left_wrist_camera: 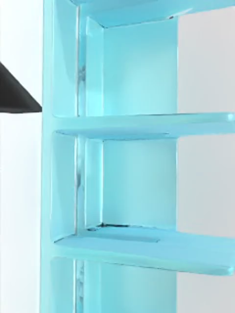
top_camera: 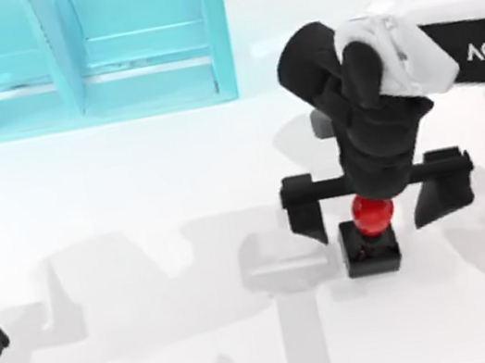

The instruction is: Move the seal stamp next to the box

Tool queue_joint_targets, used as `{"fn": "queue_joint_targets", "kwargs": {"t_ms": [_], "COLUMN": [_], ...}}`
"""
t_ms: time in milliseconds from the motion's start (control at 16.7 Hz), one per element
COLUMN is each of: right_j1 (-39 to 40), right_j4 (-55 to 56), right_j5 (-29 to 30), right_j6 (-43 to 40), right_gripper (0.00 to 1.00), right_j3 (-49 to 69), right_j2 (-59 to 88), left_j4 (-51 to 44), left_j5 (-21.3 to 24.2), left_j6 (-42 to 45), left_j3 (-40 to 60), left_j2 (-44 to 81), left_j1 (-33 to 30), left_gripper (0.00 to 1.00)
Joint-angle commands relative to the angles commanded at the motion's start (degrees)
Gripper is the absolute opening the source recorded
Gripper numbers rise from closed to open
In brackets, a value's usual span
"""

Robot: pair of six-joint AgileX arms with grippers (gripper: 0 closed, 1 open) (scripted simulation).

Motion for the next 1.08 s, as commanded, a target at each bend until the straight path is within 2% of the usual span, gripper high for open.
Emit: {"fn": "queue_joint_targets", "kwargs": {"t_ms": [60,840,1080], "right_j1": [0.0,0.0,0.0], "right_j4": [0.0,0.0,0.0], "right_j5": [0.0,0.0,0.0], "right_j6": [0.0,0.0,0.0], "right_gripper": [1.0,0.02,0.0], "right_j3": [0.0,0.0,0.0], "right_j2": [0.0,0.0,0.0], "left_j4": [0.0,0.0,0.0], "left_j5": [0.0,0.0,0.0], "left_j6": [0.0,0.0,0.0], "left_j3": [0.0,0.0,0.0], "left_j2": [0.0,0.0,0.0], "left_j1": [0.0,0.0,0.0], "left_gripper": [1.0,1.0,1.0]}}
